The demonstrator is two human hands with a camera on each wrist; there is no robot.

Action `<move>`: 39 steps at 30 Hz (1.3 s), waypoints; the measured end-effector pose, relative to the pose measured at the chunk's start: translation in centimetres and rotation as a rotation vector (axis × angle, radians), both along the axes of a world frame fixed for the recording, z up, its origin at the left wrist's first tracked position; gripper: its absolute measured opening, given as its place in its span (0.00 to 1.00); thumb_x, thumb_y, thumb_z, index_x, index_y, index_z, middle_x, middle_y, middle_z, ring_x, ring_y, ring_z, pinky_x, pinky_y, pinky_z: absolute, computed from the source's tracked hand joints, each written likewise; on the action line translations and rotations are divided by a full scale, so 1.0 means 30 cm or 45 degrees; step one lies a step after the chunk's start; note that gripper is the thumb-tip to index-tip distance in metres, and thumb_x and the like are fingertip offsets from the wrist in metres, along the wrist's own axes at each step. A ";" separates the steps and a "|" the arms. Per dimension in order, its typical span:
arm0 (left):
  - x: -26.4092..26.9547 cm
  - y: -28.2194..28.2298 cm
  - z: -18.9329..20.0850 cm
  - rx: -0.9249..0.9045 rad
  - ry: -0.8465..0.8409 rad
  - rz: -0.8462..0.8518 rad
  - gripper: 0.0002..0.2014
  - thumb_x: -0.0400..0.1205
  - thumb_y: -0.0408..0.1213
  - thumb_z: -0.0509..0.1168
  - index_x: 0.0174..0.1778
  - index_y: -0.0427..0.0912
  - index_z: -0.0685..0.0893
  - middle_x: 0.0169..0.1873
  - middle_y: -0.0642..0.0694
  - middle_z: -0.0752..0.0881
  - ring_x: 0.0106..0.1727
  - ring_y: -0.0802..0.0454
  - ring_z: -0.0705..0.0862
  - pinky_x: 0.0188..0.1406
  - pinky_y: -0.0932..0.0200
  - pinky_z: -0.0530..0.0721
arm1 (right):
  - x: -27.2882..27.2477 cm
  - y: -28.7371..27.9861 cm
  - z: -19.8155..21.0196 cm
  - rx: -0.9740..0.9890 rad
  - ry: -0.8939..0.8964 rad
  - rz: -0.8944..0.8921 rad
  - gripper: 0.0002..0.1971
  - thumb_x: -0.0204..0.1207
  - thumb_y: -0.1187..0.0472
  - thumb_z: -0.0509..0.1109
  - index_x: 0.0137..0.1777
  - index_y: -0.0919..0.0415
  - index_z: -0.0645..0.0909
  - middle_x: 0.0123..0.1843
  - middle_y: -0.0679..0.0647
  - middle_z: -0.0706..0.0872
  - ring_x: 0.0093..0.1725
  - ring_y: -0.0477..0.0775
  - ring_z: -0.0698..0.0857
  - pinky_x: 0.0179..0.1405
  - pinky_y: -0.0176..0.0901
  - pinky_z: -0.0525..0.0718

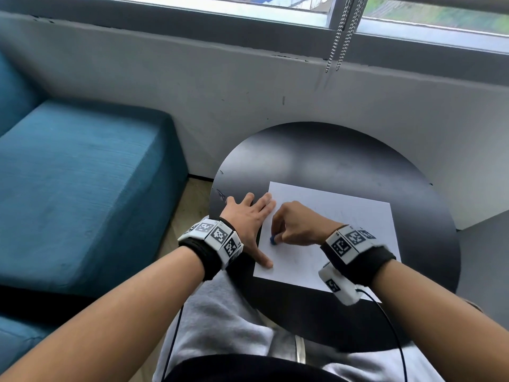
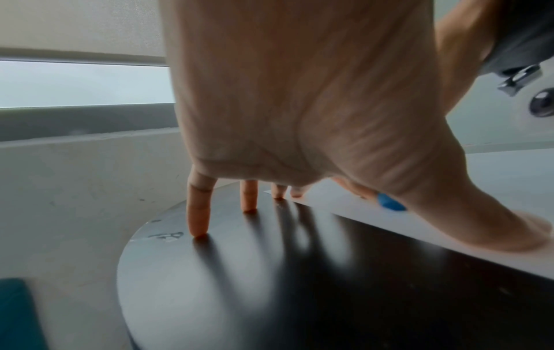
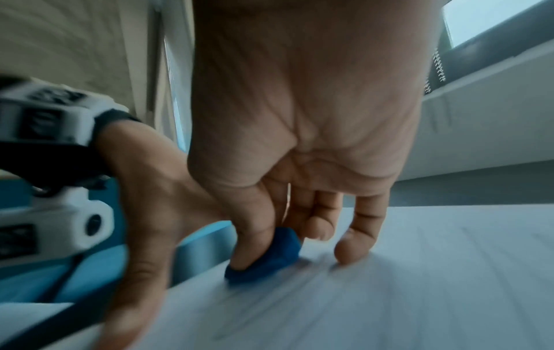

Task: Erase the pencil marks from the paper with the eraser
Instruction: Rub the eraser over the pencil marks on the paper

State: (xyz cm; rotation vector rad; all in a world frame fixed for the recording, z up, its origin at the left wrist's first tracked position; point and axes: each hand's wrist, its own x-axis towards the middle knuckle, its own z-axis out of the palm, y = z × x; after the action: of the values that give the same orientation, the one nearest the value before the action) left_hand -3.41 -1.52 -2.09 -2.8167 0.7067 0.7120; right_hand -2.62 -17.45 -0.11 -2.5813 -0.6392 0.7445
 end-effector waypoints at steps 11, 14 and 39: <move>0.001 -0.002 0.005 0.004 0.033 0.014 0.71 0.60 0.79 0.70 0.87 0.49 0.38 0.87 0.54 0.38 0.84 0.41 0.51 0.72 0.32 0.67 | -0.009 0.000 0.004 0.006 -0.035 -0.016 0.04 0.68 0.61 0.78 0.42 0.58 0.92 0.39 0.49 0.91 0.43 0.51 0.87 0.48 0.50 0.87; 0.001 0.000 0.004 -0.008 0.034 0.008 0.71 0.59 0.79 0.70 0.87 0.49 0.38 0.87 0.54 0.38 0.84 0.42 0.52 0.71 0.32 0.67 | -0.005 -0.005 -0.004 0.045 -0.083 -0.076 0.04 0.68 0.62 0.77 0.42 0.58 0.92 0.40 0.51 0.91 0.42 0.51 0.87 0.47 0.51 0.88; 0.003 0.006 0.002 0.010 0.000 -0.011 0.72 0.60 0.81 0.67 0.87 0.46 0.35 0.87 0.54 0.38 0.83 0.43 0.53 0.71 0.35 0.67 | 0.149 -0.005 -0.036 0.066 -0.212 -0.293 0.05 0.70 0.61 0.75 0.42 0.62 0.90 0.43 0.58 0.91 0.46 0.58 0.87 0.48 0.48 0.86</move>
State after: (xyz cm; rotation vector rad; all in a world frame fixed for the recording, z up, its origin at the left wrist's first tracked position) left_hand -3.33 -1.33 -2.04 -2.8051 0.7140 0.7118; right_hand 1.85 -17.62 -1.19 -2.6288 -0.3930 0.4378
